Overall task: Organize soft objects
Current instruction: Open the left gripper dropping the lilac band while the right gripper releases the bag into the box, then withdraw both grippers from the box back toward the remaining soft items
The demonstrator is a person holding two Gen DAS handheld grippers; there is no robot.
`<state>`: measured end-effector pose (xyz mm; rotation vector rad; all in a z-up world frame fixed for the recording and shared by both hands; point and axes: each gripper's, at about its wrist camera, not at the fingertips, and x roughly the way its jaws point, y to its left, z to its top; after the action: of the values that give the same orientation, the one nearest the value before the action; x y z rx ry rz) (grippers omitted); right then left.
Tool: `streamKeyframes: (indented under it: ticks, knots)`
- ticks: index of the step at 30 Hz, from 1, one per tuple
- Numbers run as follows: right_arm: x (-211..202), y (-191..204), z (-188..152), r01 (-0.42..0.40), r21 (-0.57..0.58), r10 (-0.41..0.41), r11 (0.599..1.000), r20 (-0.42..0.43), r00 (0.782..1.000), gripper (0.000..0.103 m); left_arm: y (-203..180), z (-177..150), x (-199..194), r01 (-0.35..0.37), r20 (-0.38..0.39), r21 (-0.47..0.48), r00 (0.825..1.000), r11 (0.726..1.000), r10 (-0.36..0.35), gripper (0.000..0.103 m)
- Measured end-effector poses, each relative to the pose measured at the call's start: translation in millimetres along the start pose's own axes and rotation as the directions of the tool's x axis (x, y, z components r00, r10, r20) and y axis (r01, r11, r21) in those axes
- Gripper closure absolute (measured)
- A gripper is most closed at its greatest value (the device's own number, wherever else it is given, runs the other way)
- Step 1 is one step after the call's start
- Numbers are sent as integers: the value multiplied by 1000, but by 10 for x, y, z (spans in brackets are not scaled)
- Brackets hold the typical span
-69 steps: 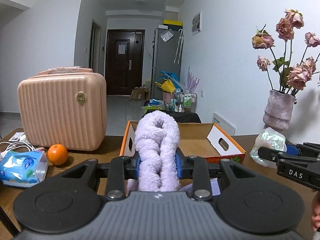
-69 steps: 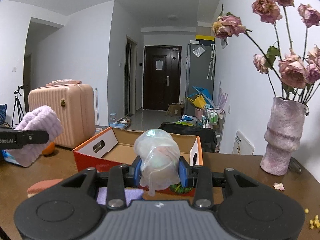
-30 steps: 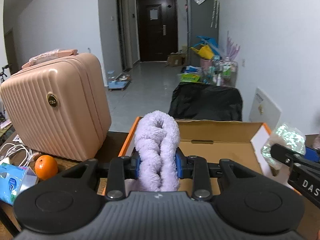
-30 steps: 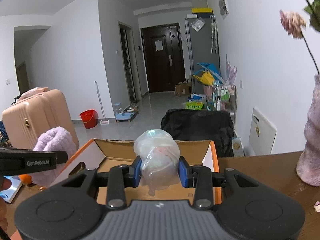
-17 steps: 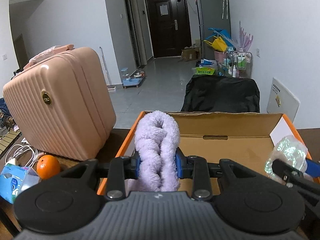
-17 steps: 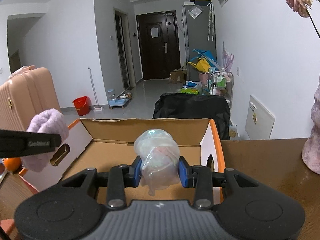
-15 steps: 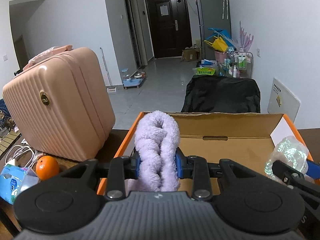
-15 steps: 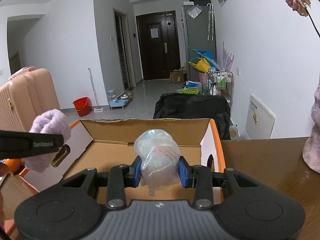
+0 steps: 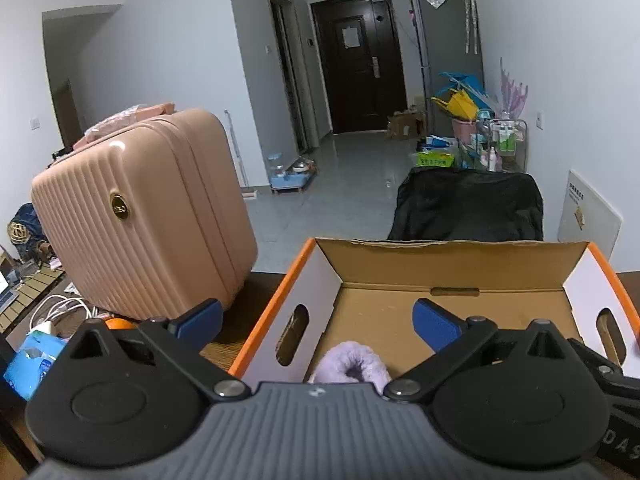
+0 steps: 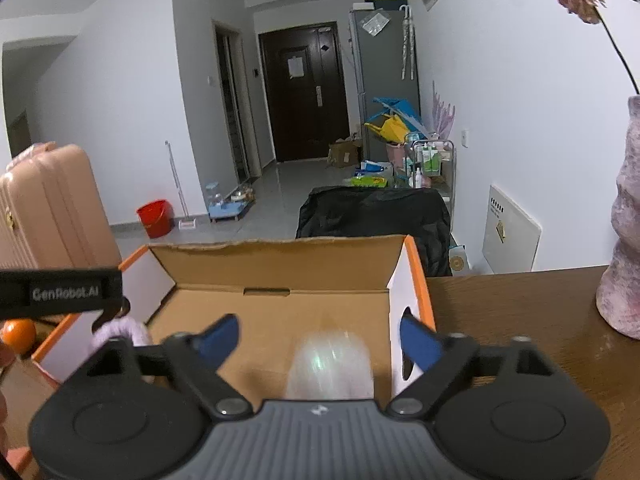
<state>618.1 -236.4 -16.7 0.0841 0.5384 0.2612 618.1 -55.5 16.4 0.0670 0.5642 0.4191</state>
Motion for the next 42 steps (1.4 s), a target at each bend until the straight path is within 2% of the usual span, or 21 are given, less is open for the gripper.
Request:
streamKeyframes:
  ticks: [4, 21, 30, 42]
  knots:
    - [-22, -40, 18, -3, 20, 3, 1000, 9, 1000, 1, 50, 9, -3, 26, -12, -18, 1000, 999, -27, 0]
    - [-145, -12, 6, 28, -20, -28, 999, 11, 1000, 1, 156, 0, -185, 39, 13, -23, 999, 999, -38, 0]
    - [-535, 71, -133, 53, -83, -49, 995, 41, 998, 0, 426, -132, -590, 92, 45, -37, 995, 995, -91, 0]
    - [-1371, 136, -534, 52, -120, -39, 991, 106, 994, 0, 865, -489, -1212, 178, 92, -48, 980, 983, -174, 0]
